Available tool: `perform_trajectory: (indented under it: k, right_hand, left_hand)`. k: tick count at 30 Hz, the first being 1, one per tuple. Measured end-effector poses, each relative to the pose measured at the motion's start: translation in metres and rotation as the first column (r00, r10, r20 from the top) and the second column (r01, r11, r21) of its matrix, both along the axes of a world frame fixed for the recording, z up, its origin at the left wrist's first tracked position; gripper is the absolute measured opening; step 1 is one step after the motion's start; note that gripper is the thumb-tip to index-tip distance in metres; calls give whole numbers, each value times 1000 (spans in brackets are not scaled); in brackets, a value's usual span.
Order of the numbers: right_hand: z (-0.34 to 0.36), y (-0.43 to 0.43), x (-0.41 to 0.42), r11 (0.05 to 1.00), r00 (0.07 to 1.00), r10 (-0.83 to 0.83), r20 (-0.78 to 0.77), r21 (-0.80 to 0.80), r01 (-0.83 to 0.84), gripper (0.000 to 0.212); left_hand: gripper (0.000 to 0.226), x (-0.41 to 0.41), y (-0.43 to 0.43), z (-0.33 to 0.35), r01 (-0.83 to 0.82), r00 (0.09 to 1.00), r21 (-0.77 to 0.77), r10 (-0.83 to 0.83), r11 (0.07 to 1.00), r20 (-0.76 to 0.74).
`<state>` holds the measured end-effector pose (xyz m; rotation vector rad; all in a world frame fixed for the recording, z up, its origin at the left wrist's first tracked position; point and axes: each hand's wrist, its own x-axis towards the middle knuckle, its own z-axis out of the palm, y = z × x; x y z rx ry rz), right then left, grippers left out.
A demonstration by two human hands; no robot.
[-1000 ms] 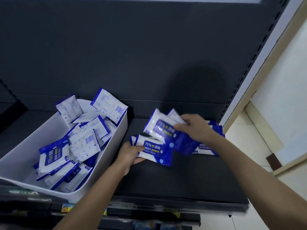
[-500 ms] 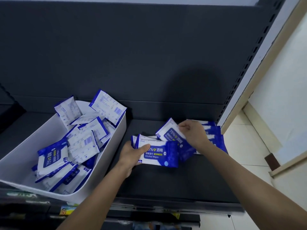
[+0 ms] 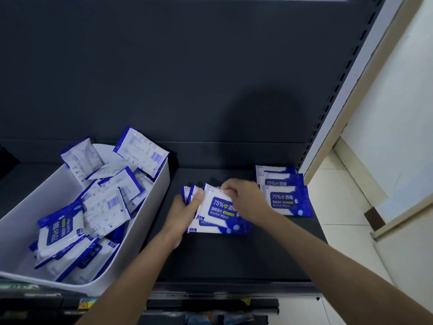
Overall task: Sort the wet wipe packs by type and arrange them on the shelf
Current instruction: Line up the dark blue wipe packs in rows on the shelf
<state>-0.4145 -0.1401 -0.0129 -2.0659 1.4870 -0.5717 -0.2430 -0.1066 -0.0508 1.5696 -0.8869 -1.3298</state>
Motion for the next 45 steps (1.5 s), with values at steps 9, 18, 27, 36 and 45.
perform_trajectory:
  k: [9,18,27,36,45]
  right_hand:
    - [-12,14,-27,960,931,-279,235,67,270,68]
    - [-4,25,-114,835,711,-509,485,479,270,64]
    - [-29,44,-171,890,776,-439,452,335,309,47]
    - [-46,50,-171,891,823,-447,350,248,379,63]
    - [-53,51,-168,912,799,-410,440,230,340,75]
  left_hand:
    - [57,-10,6,10,-26,993,-91,15,996,-121]
    - [47,-97,-1,21,235,952,-178,-264,956,-158]
    - [65,-150,-11,6,492,868,-207,-459,846,188]
    - [65,-160,8,-9,375,892,-166,-305,912,335]
    - [77,-155,17,-13,410,862,-198,-308,890,402]
